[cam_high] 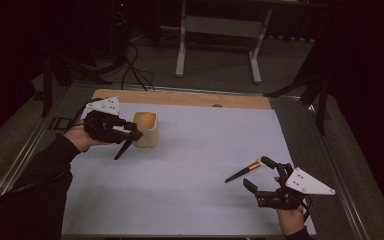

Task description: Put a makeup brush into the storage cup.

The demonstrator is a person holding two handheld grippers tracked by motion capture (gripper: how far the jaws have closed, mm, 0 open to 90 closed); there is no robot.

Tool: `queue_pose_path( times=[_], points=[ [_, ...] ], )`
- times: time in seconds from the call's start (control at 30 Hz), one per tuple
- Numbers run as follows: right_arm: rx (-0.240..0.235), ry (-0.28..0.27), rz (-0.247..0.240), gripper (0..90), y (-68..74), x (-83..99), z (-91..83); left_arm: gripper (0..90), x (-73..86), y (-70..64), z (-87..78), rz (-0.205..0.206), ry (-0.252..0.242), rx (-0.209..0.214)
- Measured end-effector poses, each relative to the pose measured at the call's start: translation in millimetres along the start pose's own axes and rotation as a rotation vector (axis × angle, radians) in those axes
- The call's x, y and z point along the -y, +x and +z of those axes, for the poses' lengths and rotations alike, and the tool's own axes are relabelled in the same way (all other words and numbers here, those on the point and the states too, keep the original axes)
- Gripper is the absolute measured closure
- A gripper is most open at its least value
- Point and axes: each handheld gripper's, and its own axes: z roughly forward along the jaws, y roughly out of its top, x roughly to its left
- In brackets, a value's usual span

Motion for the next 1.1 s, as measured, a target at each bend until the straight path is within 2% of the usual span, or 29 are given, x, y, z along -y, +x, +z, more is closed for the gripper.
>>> queue_pose_path(
  times=[0.03,0.07,0.1,0.17,0.2,0.23,0.27,0.37,0.53,0.6,0.7,0.77,0.87,0.9,0.93,0.97,1.03,1.1],
  points=[
    [0.000,0.000,0.000,11.0,0.0,0.0,0.0,63.5,-1.3,1.0,-2.4,-0.012,-0.020,-0.004],
    [0.000,0.000,0.000,11.0,-0.1,0.0,0.0,63.5,-1.3,1.0,-2.4,-0.012,-0.020,-0.004],
    [0.000,0.000,0.001,11.0,-0.2,0.0,0.0,63.5,-2.4,0.7,-3.5,-0.012,-0.033,-0.019],
    [-0.001,0.000,0.000,11.0,-0.1,0.1,0.2,63.5,-3.1,1.5,-4.4,-0.018,-0.039,-0.011],
    [-0.002,0.001,0.000,11.0,0.0,0.0,0.4,63.5,-4.9,1.4,-5.7,-0.019,-0.053,-0.034],
    [-0.002,0.001,0.000,11.0,0.0,0.0,0.4,63.5,-4.9,1.4,-5.7,-0.019,-0.053,-0.034],
    [-0.003,0.003,0.000,11.0,0.2,0.1,0.7,63.5,-6.5,1.4,-6.4,-0.012,-0.063,-0.053],
    [-0.002,0.002,0.001,11.0,0.4,0.0,0.5,63.5,-8.0,2.6,-6.8,-0.020,-0.067,-0.054],
    [-0.001,0.001,0.005,11.0,-0.2,0.2,0.4,63.4,-12.2,3.5,-9.0,-0.027,-0.094,-0.090],
    [-0.001,0.000,0.004,11.0,-0.2,0.2,0.4,63.4,-12.7,4.0,-9.5,-0.030,-0.096,-0.084],
    [-0.002,-0.002,0.006,11.0,-0.4,0.1,0.4,63.4,-14.9,4.7,-11.7,-0.031,-0.137,-0.120],
    [-0.001,-0.003,0.006,11.0,-0.4,0.0,0.2,63.4,-15.3,5.3,-12.3,-0.037,-0.141,-0.114],
    [0.000,-0.003,0.006,11.0,-0.3,0.0,0.2,63.5,-17.3,5.9,-13.3,-0.039,-0.158,-0.127],
    [0.000,-0.003,0.005,11.0,-0.3,0.0,0.3,63.5,-18.1,5.5,-13.5,-0.035,-0.165,-0.144],
    [0.000,-0.002,0.004,11.0,-0.3,0.1,0.4,63.4,-19.0,6.3,-14.1,-0.046,-0.180,-0.137],
    [-0.001,0.000,0.002,11.0,-0.1,0.1,0.6,63.5,-20.4,6.2,-14.8,-0.043,-0.202,-0.166],
    [-0.002,0.000,0.001,11.0,-0.1,0.1,0.5,63.4,-20.9,7.1,-15.3,-0.052,-0.209,-0.161],
    [0.000,-0.001,0.002,11.0,-0.2,0.1,0.3,63.5,-21.6,7.3,-15.5,-0.050,-0.222,-0.194]
  ],
)
